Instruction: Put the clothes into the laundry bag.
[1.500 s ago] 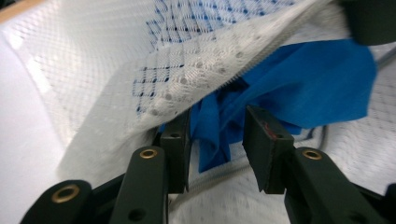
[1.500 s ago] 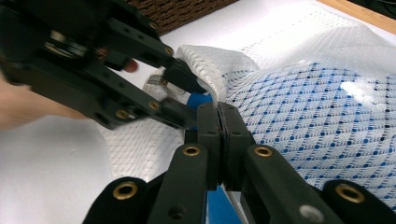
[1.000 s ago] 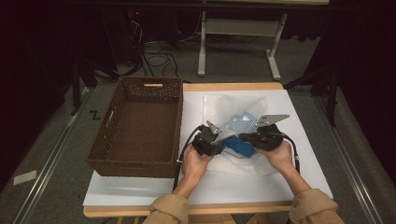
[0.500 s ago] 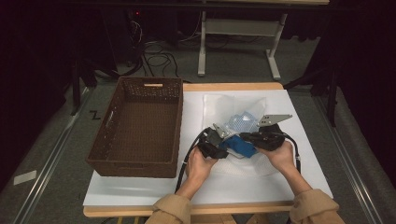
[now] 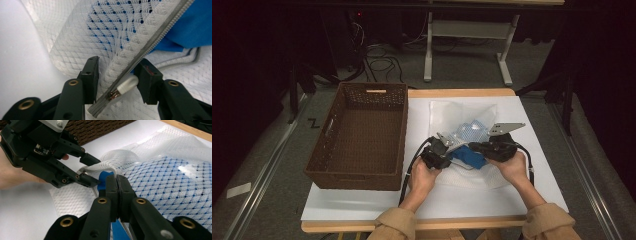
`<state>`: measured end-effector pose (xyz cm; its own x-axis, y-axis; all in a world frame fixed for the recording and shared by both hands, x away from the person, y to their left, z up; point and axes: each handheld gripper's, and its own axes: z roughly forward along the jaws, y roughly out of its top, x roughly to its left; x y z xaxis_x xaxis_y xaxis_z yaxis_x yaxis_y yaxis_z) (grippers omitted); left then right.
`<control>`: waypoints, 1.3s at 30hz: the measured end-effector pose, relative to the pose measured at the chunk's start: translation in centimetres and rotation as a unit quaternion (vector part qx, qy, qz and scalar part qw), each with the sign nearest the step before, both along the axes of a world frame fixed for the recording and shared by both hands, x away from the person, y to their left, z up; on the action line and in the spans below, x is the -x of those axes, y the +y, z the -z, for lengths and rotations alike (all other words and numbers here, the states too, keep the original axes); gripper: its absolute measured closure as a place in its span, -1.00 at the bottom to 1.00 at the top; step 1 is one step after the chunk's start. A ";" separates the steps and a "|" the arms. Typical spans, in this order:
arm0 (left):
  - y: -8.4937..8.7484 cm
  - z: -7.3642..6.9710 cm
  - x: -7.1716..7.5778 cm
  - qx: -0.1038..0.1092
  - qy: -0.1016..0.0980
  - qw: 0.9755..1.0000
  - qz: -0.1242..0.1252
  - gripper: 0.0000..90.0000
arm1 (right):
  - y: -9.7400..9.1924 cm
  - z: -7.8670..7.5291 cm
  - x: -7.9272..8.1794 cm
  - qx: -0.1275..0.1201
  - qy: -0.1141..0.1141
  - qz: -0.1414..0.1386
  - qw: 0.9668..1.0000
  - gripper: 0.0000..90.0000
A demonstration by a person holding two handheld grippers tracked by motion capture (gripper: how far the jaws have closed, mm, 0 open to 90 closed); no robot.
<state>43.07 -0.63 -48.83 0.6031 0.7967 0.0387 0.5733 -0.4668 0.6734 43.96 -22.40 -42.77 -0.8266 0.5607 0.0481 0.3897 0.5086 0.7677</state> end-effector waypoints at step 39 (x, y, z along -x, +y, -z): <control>1.5 -0.4 2.7 0.013 0.000 0.999 0.037 0.71 | -1.7 2.4 1.6 0.028 -0.011 0.012 0.999 0.85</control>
